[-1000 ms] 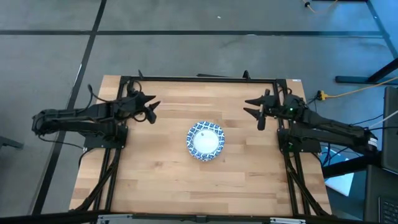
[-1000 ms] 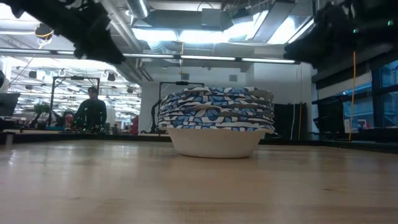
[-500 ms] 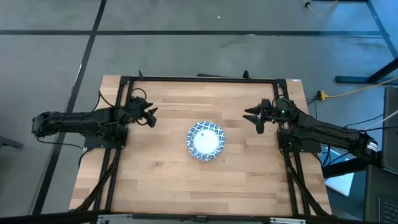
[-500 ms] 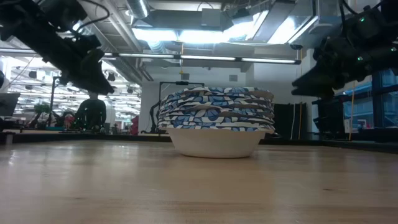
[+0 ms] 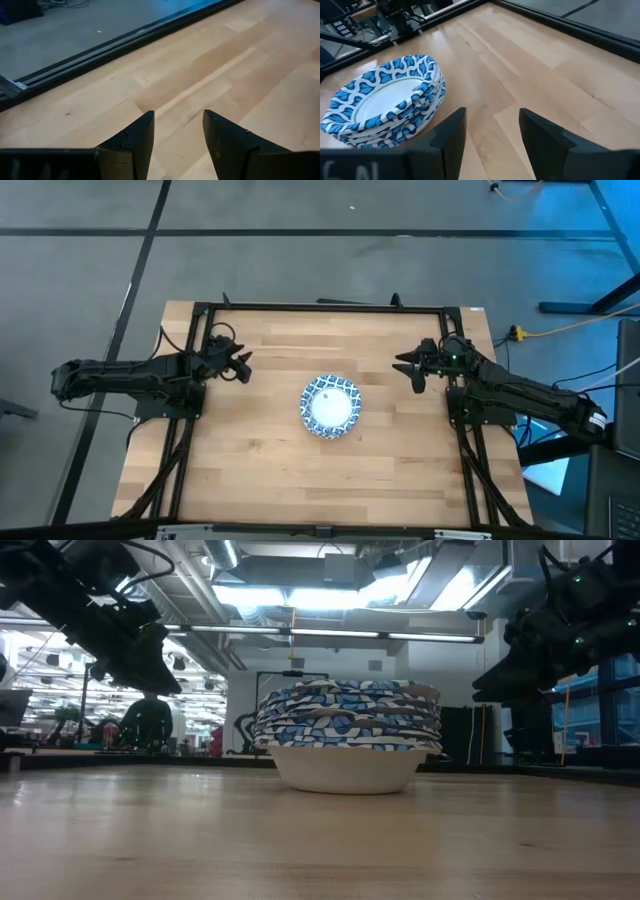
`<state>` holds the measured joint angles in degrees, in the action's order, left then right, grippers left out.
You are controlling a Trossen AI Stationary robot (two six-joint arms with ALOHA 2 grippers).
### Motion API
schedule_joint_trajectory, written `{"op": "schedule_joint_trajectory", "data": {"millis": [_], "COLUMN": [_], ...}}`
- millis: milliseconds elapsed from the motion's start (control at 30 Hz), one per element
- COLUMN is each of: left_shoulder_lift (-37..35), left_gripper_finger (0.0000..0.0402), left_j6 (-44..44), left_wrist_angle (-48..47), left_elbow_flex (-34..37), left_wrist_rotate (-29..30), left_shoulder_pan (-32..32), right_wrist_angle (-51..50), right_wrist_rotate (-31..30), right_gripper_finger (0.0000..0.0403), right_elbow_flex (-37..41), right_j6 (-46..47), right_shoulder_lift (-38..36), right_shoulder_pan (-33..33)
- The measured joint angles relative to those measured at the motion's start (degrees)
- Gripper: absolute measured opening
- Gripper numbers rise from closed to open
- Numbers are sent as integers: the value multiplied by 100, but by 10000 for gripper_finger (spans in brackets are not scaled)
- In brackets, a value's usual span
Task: Nest bowls inside each other
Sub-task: Return to Home Position
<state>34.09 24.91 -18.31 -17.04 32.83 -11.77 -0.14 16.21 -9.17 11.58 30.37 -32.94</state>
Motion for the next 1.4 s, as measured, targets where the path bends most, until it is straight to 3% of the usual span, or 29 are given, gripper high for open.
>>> {"op": "schedule_joint_trajectory", "data": {"millis": [233,500,767,1400], "left_shoulder_lift": [0,0,2,2], "left_gripper_finger": [163,163,163,163], "left_j6": [4,288,673,451], "left_wrist_angle": [-16,416,1611,1655], "left_elbow_flex": [4,474,1456,1473], "left_wrist_rotate": [214,106,-48,-38], "left_shoulder_pan": [0,2,2,-316], "right_wrist_angle": [169,1326,1299,376], "right_wrist_rotate": [114,357,493,421], "right_gripper_finger": [184,184,184,184], "right_elbow_flex": [144,879,879,874], "right_j6": [-9,519,760,771], "right_shoulder_lift": [-9,-19,-17,-11], "right_shoulder_pan": [-125,-173,-175,-178]}}
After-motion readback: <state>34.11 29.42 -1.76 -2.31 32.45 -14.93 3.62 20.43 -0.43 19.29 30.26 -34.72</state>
